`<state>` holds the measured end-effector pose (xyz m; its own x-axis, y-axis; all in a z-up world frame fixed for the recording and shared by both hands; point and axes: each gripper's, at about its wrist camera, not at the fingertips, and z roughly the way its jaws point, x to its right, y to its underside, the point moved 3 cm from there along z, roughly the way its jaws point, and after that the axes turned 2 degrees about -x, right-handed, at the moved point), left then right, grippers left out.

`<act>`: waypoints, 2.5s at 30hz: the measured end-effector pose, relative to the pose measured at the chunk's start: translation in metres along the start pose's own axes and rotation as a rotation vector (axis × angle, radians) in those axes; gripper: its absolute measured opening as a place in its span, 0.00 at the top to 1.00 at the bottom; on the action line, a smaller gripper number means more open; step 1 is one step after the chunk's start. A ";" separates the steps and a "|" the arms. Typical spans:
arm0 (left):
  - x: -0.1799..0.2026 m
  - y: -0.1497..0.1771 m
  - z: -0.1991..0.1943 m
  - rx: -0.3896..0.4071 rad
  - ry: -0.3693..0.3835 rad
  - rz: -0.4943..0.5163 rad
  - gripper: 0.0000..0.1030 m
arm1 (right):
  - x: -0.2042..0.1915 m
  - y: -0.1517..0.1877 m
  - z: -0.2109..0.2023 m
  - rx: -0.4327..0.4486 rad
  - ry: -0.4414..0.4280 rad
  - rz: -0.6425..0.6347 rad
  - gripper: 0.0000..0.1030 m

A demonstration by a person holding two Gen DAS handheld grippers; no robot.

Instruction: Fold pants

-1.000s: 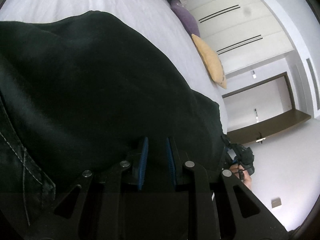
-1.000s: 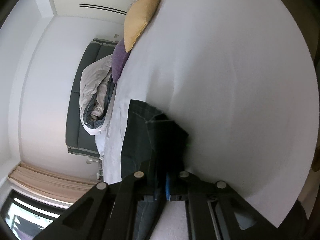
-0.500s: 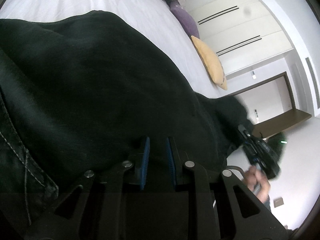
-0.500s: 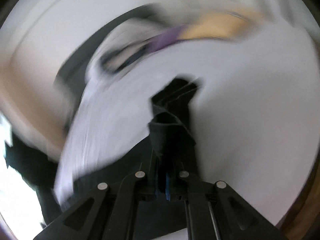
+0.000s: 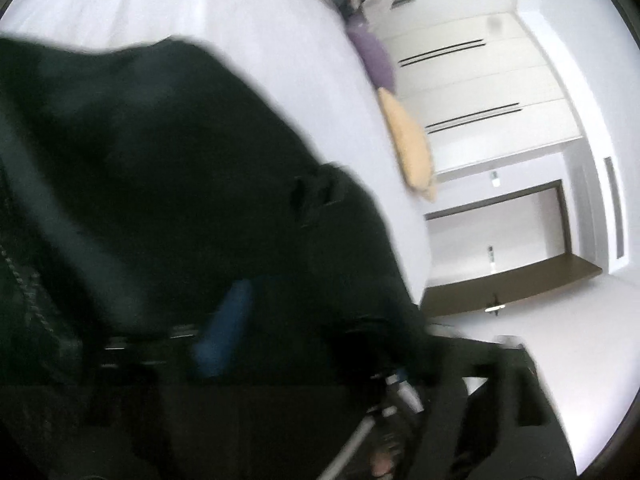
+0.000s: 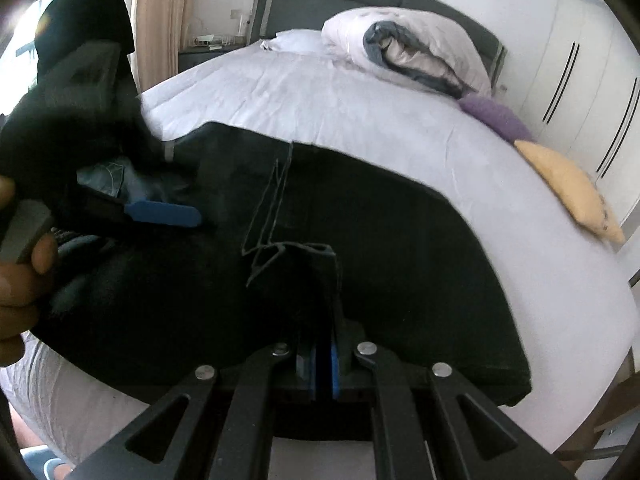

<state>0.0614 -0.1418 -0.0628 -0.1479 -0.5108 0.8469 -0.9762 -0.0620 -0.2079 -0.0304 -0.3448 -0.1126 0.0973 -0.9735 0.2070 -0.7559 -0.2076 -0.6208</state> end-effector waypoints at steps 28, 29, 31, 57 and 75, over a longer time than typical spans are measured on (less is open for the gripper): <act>-0.018 -0.052 -0.019 -0.183 -0.070 -0.010 0.93 | -0.091 -0.014 -0.051 0.202 0.134 -0.368 0.94; -0.018 -0.054 -0.024 -0.182 -0.077 0.004 0.93 | -0.096 -0.015 -0.053 0.208 0.124 -0.380 0.94; -0.018 -0.055 -0.035 -0.177 -0.092 0.029 0.94 | -0.110 -0.014 -0.057 0.221 0.109 -0.403 0.94; -0.065 -0.040 -0.094 -0.145 -0.272 0.094 0.88 | -0.168 0.015 -0.025 0.071 -0.059 -0.514 0.83; -0.006 0.008 -0.047 -0.121 -0.293 0.248 0.88 | 0.103 -0.068 0.045 -0.085 -0.887 0.362 0.36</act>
<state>0.0466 -0.0986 -0.0464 -0.3471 -0.7212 0.5995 -0.9308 0.1867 -0.3144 0.0600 -0.4357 -0.0834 0.2770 -0.7025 -0.6555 -0.8773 0.0934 -0.4708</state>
